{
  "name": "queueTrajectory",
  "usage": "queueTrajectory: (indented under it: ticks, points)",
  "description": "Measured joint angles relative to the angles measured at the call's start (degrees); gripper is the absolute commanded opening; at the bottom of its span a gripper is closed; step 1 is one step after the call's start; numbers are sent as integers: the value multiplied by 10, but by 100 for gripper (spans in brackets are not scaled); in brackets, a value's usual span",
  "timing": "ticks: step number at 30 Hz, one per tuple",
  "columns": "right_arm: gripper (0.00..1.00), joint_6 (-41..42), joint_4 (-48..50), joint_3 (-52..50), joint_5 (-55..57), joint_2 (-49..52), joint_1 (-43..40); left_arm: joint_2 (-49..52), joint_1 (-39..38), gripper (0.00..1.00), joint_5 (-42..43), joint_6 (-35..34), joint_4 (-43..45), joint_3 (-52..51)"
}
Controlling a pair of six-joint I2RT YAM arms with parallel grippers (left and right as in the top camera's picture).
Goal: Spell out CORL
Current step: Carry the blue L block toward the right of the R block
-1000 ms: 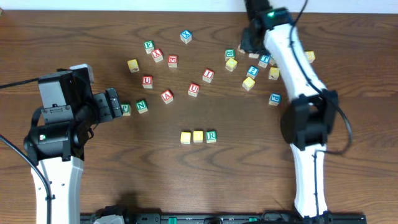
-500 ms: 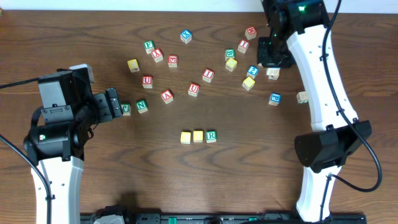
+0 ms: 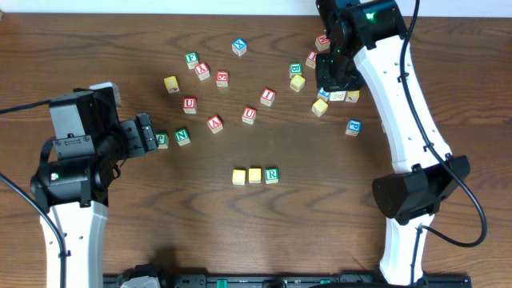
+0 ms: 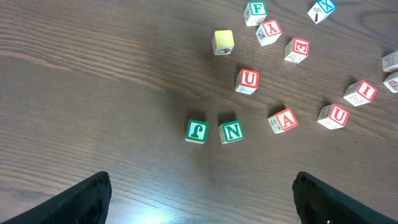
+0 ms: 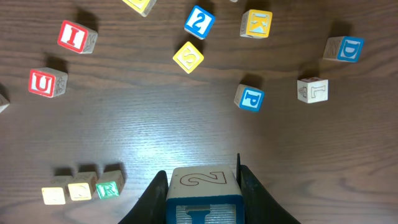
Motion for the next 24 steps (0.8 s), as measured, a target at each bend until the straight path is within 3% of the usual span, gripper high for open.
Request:
queueTrajectory:
  ticks: [8, 12, 14, 17, 24]
  points:
    - [2, -14, 27, 0, -34, 0, -4, 0, 0, 92, 0, 0, 0, 0]
    - [9, -15, 81, -30, -40, -11, -2, 0, 0, 92, 0, 0, 0, 0]
    - [13, -15, 130, -84, -43, -37, 0, 0, 0, 92, 0, 0, 0, 0]
    - [13, -14, 242, -263, -56, -147, 3, 0, 0, 92, 0, 0, 0, 0]
    - [11, 21, 333, -516, -62, -285, 8, 0, 0, 92, 0, 0, 0, 0]
